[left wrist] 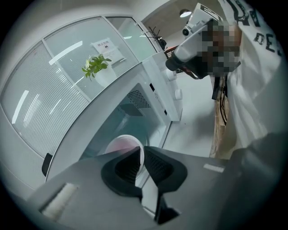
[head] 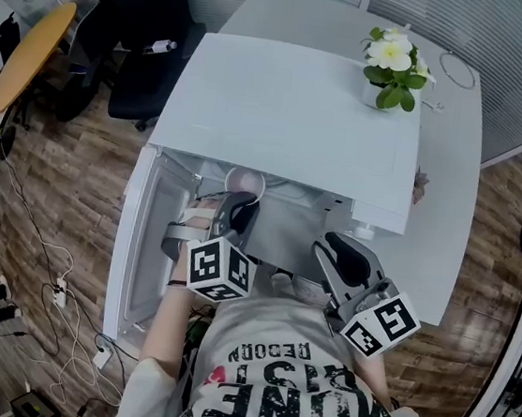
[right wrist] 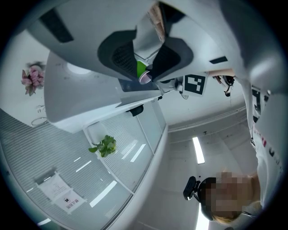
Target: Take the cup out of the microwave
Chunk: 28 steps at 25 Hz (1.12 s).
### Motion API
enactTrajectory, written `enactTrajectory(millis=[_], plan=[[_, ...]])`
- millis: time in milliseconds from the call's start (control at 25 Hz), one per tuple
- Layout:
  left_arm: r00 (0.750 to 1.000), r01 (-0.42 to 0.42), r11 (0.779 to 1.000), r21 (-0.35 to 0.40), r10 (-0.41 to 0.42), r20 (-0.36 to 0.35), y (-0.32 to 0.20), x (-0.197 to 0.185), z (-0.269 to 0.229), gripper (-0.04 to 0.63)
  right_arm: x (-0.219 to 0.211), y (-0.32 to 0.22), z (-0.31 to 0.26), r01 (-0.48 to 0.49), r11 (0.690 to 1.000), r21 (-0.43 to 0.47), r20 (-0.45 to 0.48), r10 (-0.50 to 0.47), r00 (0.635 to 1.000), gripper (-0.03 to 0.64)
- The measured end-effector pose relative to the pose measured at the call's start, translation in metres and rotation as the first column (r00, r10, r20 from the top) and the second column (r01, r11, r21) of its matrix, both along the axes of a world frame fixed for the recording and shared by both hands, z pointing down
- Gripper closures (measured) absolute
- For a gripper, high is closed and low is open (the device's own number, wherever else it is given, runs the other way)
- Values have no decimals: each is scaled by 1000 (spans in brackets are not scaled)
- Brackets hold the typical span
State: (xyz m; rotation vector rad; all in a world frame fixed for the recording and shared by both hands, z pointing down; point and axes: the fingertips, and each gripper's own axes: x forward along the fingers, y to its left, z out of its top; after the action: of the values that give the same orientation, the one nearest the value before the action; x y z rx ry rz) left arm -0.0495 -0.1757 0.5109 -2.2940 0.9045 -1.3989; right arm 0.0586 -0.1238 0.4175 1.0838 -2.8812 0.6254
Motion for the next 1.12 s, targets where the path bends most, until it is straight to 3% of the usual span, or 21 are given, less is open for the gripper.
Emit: enactTrajectory(millis=[480, 680, 1120], plan=[[998, -45, 999, 10, 46, -35, 21, -4, -16, 557, -4, 22, -13, -86, 996, 14, -28, 86, 996, 502], [994, -66, 997, 38, 69, -82, 36, -8, -33, 557, -9, 36, -19, -131, 991, 16, -30, 131, 991, 502], [987, -112, 991, 79, 119, -103, 59, -16, -50, 557, -24, 54, -30, -182, 982, 54, -38, 184, 982, 502]])
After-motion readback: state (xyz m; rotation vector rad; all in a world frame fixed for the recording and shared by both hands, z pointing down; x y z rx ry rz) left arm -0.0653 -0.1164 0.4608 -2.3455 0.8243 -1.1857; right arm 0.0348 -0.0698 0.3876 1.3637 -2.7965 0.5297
